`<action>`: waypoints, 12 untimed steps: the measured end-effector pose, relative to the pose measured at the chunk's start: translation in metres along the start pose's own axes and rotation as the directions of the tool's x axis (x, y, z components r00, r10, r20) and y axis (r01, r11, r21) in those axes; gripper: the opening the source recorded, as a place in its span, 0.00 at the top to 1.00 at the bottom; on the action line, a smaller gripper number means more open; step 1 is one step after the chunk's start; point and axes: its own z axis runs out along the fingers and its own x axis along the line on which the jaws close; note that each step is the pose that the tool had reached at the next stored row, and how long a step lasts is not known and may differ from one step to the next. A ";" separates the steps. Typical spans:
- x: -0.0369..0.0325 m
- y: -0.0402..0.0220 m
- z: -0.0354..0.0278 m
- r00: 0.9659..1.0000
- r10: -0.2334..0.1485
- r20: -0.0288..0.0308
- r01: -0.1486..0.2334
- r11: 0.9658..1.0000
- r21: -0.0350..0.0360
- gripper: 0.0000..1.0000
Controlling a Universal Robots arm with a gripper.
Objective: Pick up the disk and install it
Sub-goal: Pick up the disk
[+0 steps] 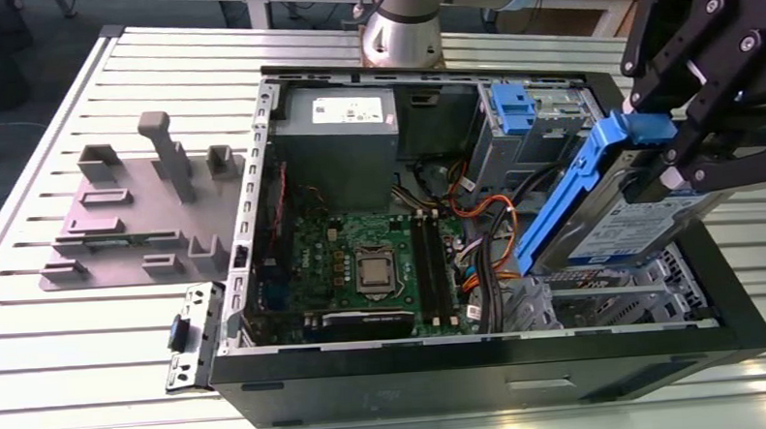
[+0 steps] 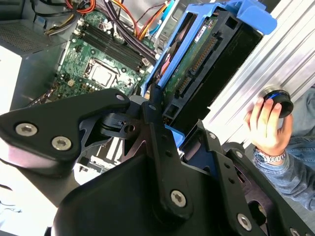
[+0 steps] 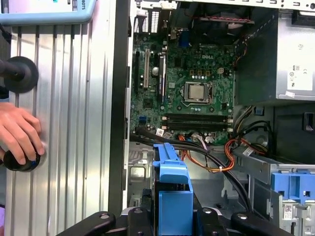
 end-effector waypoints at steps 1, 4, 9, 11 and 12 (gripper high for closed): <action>0.0001 -0.0006 0.0000 1.000 0.000 0.000 0.000 1.000 0.000 0.64; 0.0004 -0.0024 0.0002 1.000 0.000 0.000 0.000 1.000 0.000 0.64; 0.0009 -0.0046 0.0005 1.000 0.000 0.000 0.000 1.000 0.000 0.64; 0.0011 -0.0055 0.0005 1.000 0.000 0.000 0.000 1.000 0.000 0.64; 0.0012 -0.0059 0.0006 1.000 0.000 0.000 0.000 1.000 0.000 0.64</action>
